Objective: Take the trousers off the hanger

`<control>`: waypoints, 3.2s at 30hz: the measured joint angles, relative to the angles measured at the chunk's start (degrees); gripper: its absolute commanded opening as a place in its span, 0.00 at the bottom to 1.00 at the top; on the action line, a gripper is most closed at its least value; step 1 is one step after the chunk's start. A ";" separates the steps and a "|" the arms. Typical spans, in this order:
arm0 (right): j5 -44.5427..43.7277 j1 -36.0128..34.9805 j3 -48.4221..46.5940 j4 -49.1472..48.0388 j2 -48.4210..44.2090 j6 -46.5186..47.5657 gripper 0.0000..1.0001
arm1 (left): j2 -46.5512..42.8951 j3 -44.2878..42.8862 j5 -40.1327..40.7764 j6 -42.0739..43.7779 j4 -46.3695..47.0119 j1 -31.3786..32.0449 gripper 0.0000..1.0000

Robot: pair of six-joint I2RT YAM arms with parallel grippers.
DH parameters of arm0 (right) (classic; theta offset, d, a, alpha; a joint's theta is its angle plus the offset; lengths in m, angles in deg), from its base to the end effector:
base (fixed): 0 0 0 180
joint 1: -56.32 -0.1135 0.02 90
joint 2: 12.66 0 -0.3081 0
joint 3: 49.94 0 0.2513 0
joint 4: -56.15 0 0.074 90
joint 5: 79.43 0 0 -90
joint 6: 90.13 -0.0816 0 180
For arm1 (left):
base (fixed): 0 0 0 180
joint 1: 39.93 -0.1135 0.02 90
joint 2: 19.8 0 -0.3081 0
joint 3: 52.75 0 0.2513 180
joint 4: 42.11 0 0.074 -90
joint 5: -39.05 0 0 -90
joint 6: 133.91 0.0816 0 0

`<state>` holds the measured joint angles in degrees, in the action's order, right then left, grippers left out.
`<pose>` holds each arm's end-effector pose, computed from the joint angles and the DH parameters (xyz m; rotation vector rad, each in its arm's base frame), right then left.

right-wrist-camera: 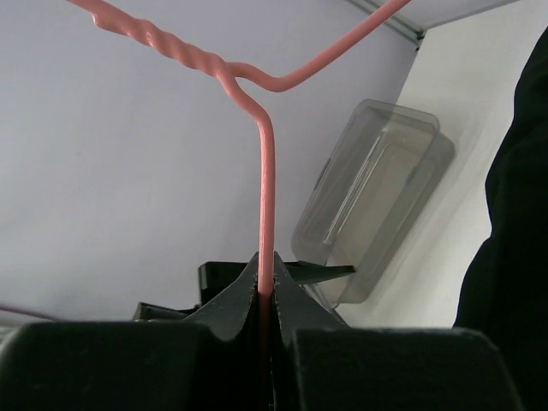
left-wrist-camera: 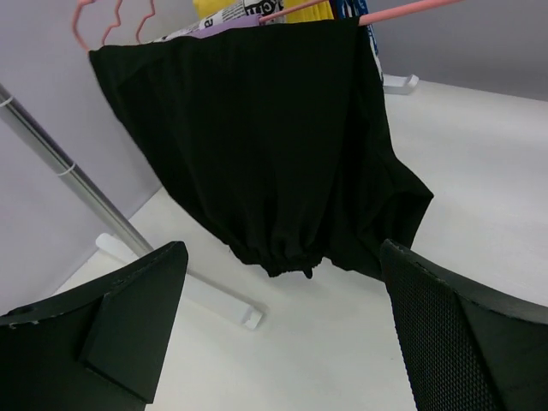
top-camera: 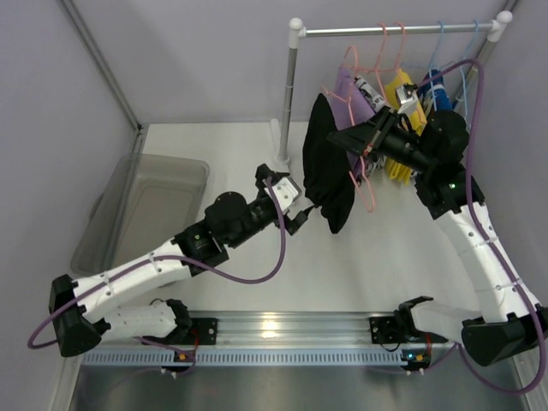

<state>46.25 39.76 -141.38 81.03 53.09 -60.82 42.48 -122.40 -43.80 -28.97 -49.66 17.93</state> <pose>0.2358 0.1198 0.5053 0.1239 1.7781 1.4988 0.1580 -0.2324 0.4180 0.8649 1.3401 -0.4880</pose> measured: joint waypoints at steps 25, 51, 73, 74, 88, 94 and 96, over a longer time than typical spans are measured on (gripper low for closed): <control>0.28 -7.41 0.00 -2.43 0.04 -0.37 0.00 | 13.42 -6.82 3.89 3.23 20.02 0.42 0.83; 2.47 -7.76 0.02 -6.49 -1.05 -1.55 0.00 | 18.69 -10.36 7.74 6.84 20.46 -0.46 0.53; 0.28 -7.67 1.92 -5.77 -2.29 3.76 0.00 | 9.94 -15.52 6.88 4.39 4.87 -1.62 0.00; 0.11 -7.67 2.29 -5.53 -2.29 4.11 0.00 | 8.70 -16.20 6.99 4.22 3.82 -1.64 0.00; -2.10 -7.67 3.87 -4.15 1.60 10.32 0.00 | 1.64 -27.32 8.24 3.30 -2.86 -7.80 0.00; -3.41 -7.78 4.96 -2.49 1.68 14.84 0.00 | 2.27 -34.58 10.45 3.80 -2.99 -15.04 0.00; -3.93 -7.89 5.01 -2.01 1.92 16.24 0.00 | 2.21 -36.26 11.65 4.96 -1.84 -17.27 0.00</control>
<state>42.32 31.87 -136.37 79.02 55.02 -44.58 44.69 -158.66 -32.15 -24.01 -51.50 0.66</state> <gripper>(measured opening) 0.006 0.027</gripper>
